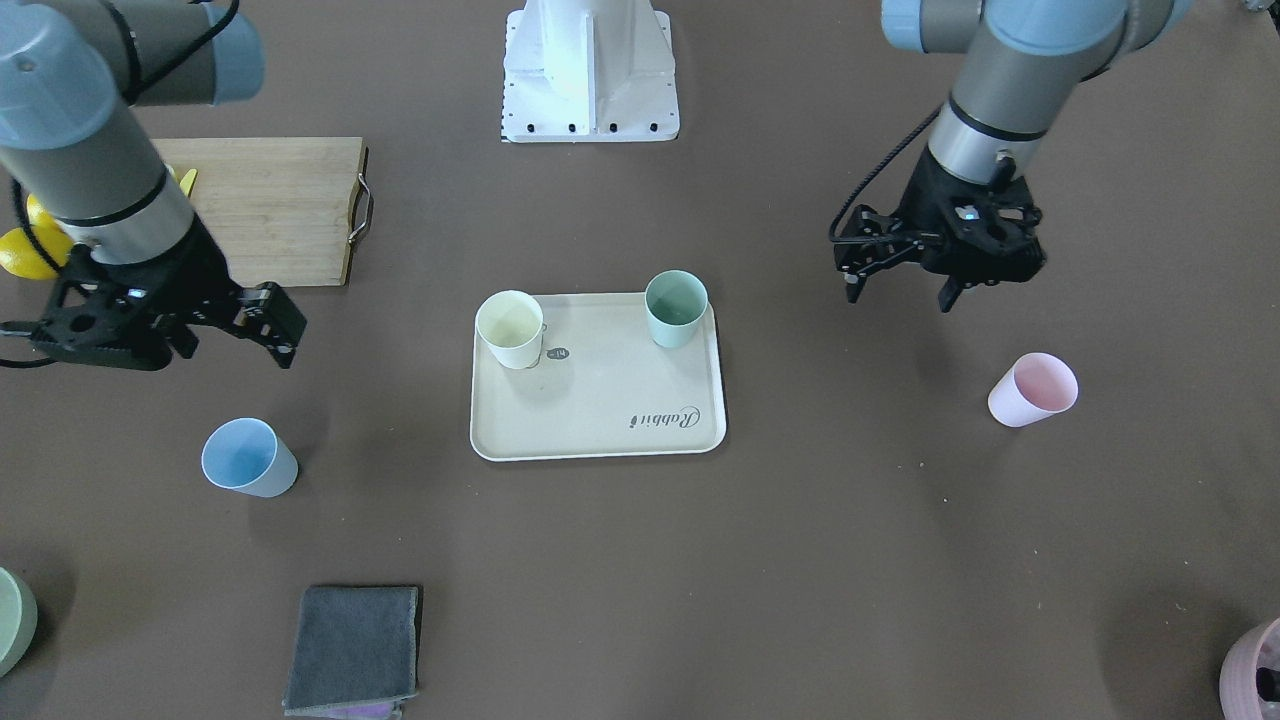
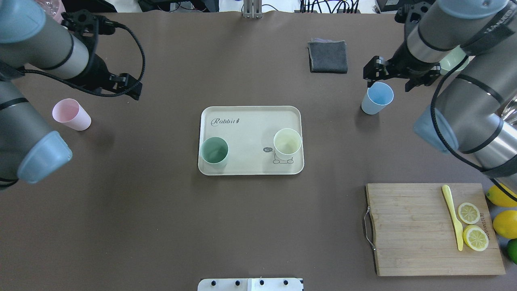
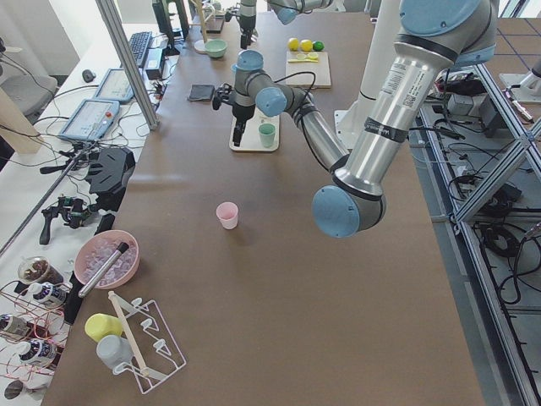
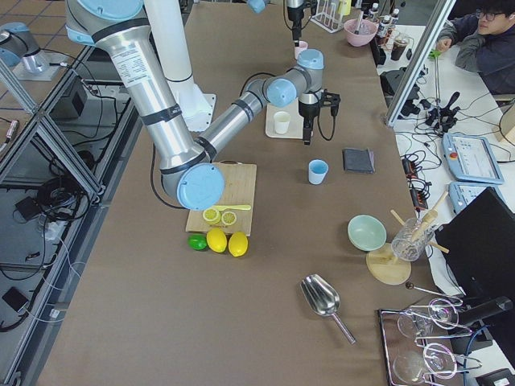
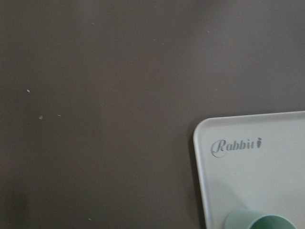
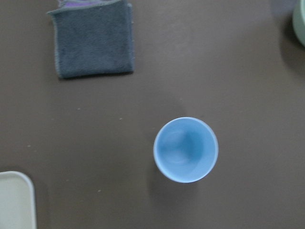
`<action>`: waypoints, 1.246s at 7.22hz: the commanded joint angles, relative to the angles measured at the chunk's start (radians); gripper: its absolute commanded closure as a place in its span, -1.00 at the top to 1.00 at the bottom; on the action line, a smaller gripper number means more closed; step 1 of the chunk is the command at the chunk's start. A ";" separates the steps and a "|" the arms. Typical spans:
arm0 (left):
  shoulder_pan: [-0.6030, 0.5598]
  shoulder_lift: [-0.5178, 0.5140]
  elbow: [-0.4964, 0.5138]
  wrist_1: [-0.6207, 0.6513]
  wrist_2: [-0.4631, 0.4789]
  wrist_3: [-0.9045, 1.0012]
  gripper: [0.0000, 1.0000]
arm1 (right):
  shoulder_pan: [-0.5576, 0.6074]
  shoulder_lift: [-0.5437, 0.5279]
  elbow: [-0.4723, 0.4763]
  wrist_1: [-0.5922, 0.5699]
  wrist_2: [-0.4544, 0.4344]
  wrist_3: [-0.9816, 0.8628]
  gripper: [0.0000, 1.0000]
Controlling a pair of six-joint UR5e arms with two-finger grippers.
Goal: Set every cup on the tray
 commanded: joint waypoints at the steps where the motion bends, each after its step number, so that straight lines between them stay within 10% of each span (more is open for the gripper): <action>1: -0.142 0.088 0.062 -0.020 -0.028 0.255 0.96 | 0.105 -0.072 -0.048 0.005 0.016 -0.211 0.99; 6: -0.246 0.143 0.541 -0.568 -0.135 0.396 0.96 | 0.115 -0.075 -0.285 0.294 0.055 -0.220 0.90; 9: -0.234 0.166 0.528 -0.626 -0.199 0.273 0.96 | 0.115 -0.081 -0.273 0.294 0.057 -0.209 0.90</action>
